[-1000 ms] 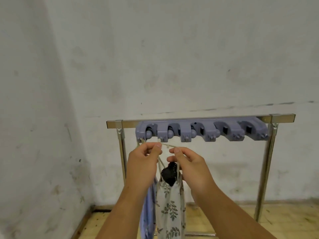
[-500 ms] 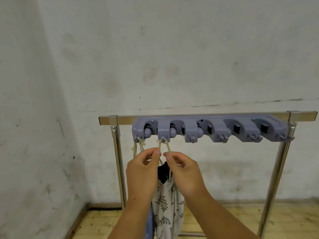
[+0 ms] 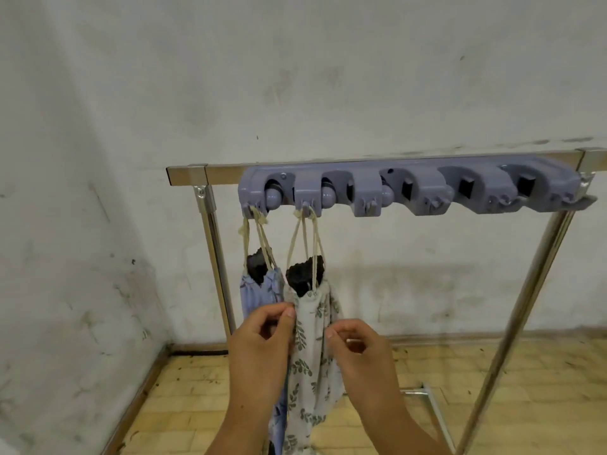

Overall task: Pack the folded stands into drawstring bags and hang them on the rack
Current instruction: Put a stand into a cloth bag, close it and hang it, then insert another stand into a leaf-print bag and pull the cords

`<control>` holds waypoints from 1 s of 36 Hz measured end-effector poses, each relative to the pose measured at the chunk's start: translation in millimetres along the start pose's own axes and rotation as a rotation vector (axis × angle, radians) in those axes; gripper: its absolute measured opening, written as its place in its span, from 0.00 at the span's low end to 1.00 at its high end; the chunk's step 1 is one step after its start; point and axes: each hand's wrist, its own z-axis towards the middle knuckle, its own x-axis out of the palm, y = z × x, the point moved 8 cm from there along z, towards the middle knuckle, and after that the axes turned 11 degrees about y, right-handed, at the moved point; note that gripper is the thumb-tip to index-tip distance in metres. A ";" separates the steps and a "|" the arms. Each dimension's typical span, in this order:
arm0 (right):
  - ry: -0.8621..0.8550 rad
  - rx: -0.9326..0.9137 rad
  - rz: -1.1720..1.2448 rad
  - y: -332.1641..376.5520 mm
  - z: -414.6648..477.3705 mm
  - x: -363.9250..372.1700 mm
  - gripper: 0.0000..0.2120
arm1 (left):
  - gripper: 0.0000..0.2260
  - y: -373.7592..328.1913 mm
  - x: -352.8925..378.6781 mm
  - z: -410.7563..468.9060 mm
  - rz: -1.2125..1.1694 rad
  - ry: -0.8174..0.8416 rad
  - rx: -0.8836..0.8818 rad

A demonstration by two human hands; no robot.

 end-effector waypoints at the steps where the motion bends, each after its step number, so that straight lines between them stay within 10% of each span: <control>1: 0.016 0.010 -0.004 -11.2 -2.5 2.3 0.06 | 0.05 8.1 4.4 -2.5 0.022 0.019 -0.006; 21: 0.007 0.440 -0.030 -266.2 -72.6 -30.5 0.06 | 0.04 226.9 70.9 -63.1 0.386 0.420 -0.276; 26: -0.041 0.560 -0.080 -338.0 -100.6 -58.3 0.03 | 0.19 280.1 99.1 -71.0 0.437 0.557 -0.467; 31: -0.119 0.712 -0.120 -412.1 -138.6 -93.1 0.02 | 0.17 417.4 87.3 -60.3 0.546 0.575 -0.556; 36: -0.144 0.823 -0.223 -472.9 -180.6 -139.5 0.02 | 0.02 408.6 155.1 -95.4 0.635 0.805 -0.411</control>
